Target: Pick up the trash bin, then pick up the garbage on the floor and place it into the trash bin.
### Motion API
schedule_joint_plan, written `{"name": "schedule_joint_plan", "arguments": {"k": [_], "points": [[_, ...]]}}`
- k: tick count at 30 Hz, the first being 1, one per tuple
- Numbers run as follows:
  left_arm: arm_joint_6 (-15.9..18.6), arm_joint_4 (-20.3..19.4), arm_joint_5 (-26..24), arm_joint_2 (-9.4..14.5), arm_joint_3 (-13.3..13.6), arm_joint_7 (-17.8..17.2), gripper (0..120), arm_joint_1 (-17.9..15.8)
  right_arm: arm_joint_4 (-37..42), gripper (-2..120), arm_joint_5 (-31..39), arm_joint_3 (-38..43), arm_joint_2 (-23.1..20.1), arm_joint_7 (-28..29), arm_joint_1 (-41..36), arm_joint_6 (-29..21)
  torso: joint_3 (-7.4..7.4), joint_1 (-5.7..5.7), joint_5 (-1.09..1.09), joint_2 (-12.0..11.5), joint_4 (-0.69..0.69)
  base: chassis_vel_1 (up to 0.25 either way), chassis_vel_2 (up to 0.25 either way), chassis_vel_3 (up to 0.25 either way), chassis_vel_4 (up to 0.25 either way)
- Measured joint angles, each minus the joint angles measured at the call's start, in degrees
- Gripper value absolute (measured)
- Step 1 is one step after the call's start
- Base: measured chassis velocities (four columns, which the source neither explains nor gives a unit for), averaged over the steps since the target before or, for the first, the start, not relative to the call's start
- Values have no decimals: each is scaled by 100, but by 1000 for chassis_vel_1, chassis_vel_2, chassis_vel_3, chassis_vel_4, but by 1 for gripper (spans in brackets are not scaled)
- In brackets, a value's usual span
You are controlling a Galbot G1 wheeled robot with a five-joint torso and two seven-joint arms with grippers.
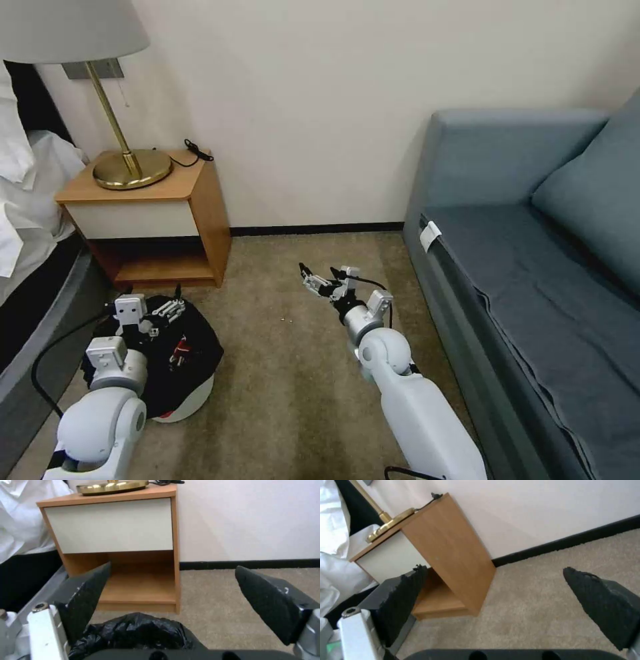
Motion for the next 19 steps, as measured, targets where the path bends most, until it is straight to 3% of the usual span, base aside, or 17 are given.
{"name": "schedule_joint_plan", "arguments": {"k": [19], "points": [[6, 5, -13, -3, -18, -14, 100, 10, -3, 100, 0, -6, -5, -2, 6, -1, 0, 0, 0, 0, 0, 0, 0, 0, 0]]}}
